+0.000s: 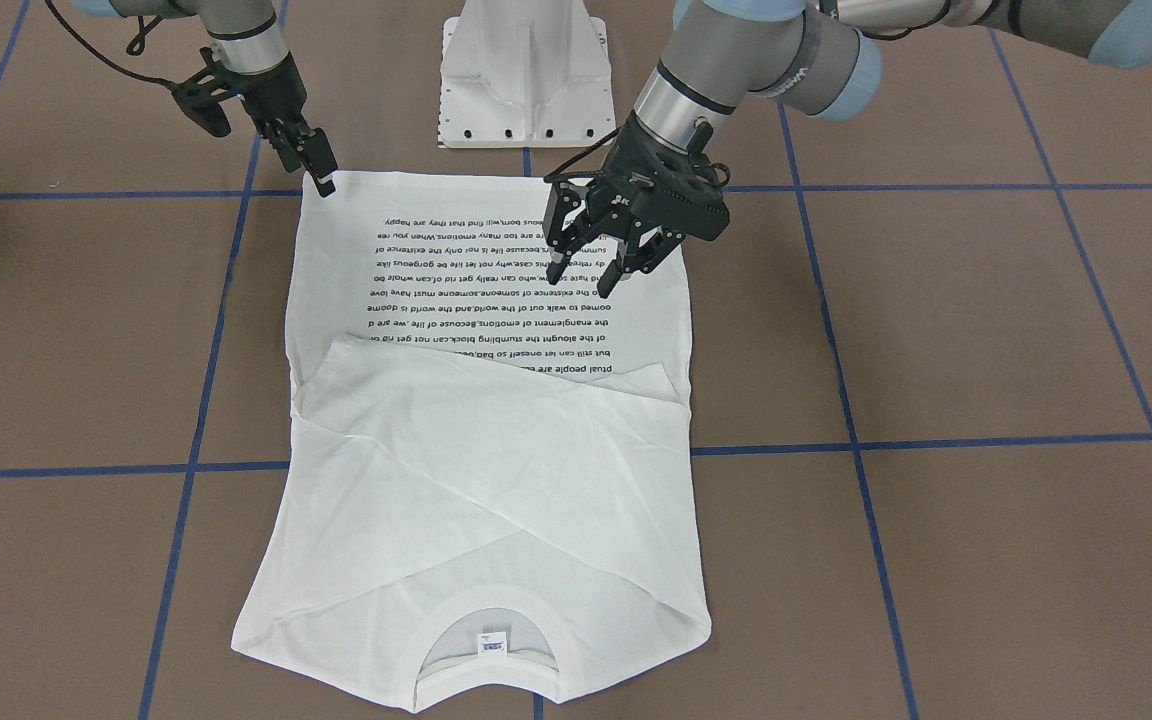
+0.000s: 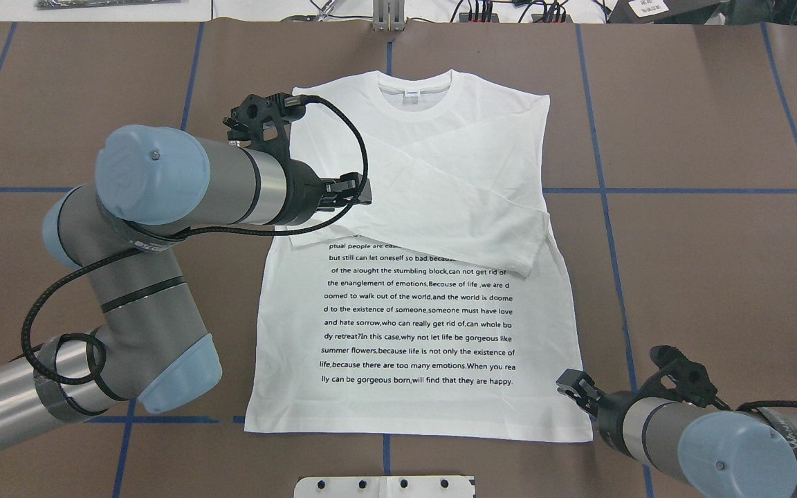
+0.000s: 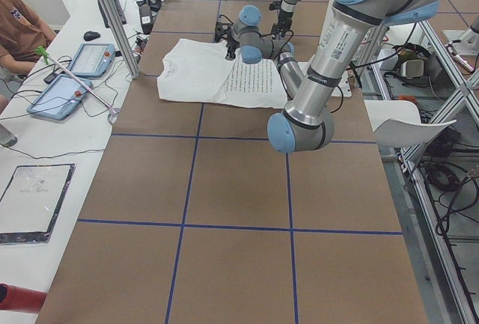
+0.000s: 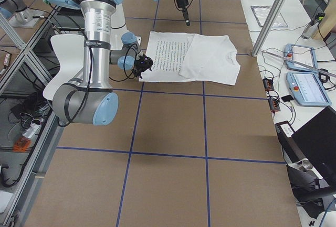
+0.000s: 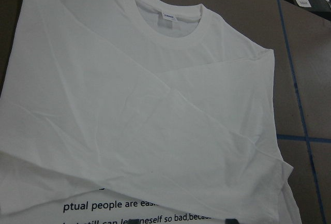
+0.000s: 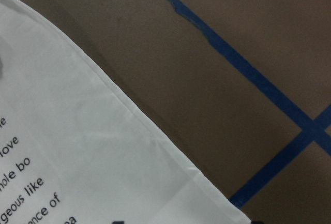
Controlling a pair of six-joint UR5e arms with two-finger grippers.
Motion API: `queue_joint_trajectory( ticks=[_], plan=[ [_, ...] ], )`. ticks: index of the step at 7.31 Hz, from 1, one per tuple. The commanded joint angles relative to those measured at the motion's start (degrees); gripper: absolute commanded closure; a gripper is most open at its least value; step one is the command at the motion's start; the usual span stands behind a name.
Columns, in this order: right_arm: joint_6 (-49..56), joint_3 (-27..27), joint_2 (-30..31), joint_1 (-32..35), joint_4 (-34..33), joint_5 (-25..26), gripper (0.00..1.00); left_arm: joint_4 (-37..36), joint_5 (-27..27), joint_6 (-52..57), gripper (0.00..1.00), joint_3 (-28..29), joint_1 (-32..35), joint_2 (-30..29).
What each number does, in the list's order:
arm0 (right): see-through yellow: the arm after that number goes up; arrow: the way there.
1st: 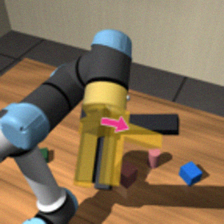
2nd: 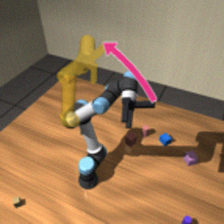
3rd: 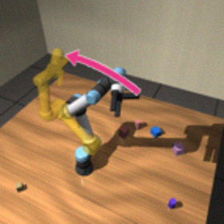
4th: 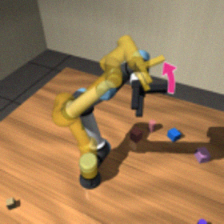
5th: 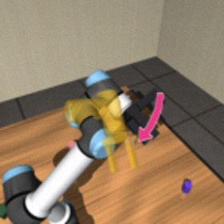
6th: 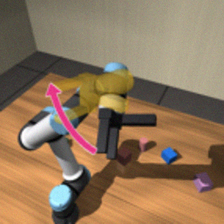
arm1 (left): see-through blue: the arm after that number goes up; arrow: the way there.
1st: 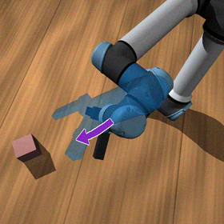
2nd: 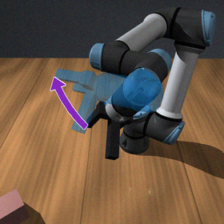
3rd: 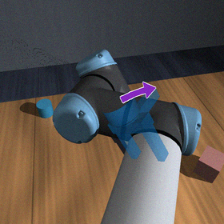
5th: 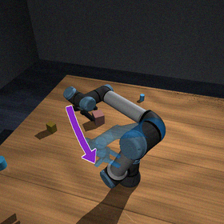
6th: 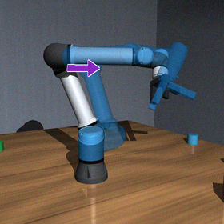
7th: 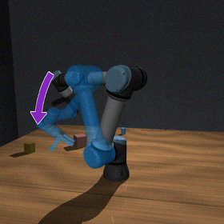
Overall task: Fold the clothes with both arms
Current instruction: 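Move both grippers to the hem corners nearest the robot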
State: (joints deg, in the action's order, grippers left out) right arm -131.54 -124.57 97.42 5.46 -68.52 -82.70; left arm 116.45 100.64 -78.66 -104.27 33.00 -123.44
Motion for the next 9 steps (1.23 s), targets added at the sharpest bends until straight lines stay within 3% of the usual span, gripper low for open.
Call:
queue_joint_trajectory(
  ticks=[1, 5, 9],
  plan=[
    [-0.12, 0.38, 0.4, -1.76, -0.04, -0.27, 0.19, 0.0, 0.0, 0.0, 0.36, -0.14, -0.04, 0.05],
    [-0.03, 2.14, 0.14, -3.26, -0.04, -0.35, 0.23, 0.09, -0.09, 0.0, 0.34, -1.54, -0.04, 1.19],
    [-0.12, 2.84, 0.23, -3.7, 0.05, -0.35, 0.5, 0.0, -0.97, 0.0, 0.34, -2.16, -0.04, 1.63]
  ],
)
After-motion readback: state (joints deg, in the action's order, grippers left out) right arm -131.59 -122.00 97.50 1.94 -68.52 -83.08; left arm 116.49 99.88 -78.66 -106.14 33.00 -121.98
